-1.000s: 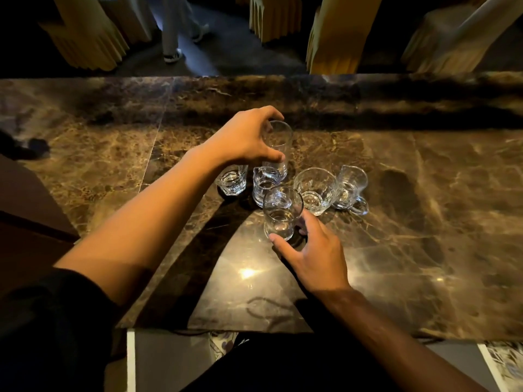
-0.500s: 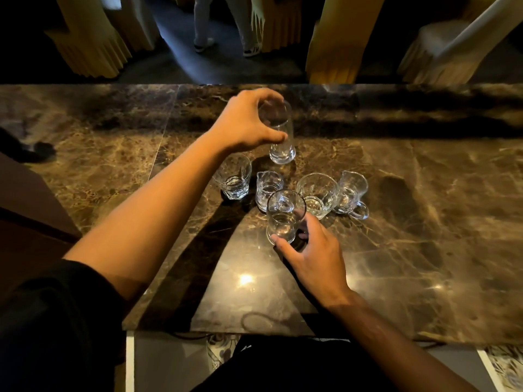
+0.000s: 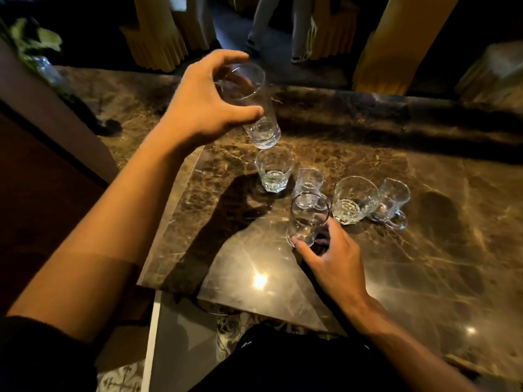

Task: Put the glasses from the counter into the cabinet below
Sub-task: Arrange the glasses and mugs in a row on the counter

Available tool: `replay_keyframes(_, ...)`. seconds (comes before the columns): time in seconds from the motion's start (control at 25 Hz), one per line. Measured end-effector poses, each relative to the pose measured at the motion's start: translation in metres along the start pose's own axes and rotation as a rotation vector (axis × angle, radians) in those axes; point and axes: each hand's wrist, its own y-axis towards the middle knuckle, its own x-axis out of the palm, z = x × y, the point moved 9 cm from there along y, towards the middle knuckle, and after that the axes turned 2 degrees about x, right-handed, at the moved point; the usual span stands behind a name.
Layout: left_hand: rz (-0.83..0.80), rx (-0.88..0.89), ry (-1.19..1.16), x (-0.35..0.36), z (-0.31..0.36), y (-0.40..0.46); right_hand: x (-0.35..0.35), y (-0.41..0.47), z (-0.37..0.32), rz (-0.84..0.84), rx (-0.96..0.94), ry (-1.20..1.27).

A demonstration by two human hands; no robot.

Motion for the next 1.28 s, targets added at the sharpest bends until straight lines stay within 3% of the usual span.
replay_keyframes(0.2, 0.066, -0.162, 0.008, -0.042, -0.042, -0.062, 0.021, -0.006, -0.023, -0.080, -0.074, 0.015)
replay_keyframes(0.56, 0.125, -0.400, -0.080, -0.045, -0.121, -0.171, 0.065, -0.014, -0.059, -0.212, -0.218, 0.053)
replay_keyframes(0.76, 0.116, -0.439, -0.085, -0.044, -0.138, -0.193, 0.090, -0.020, -0.079, -0.299, -0.258, 0.083)
replay_keyframes(1.28, 0.087, -0.458, -0.120, -0.045, -0.154, -0.207, 0.129, -0.016, -0.106, -0.324, -0.300, 0.073)
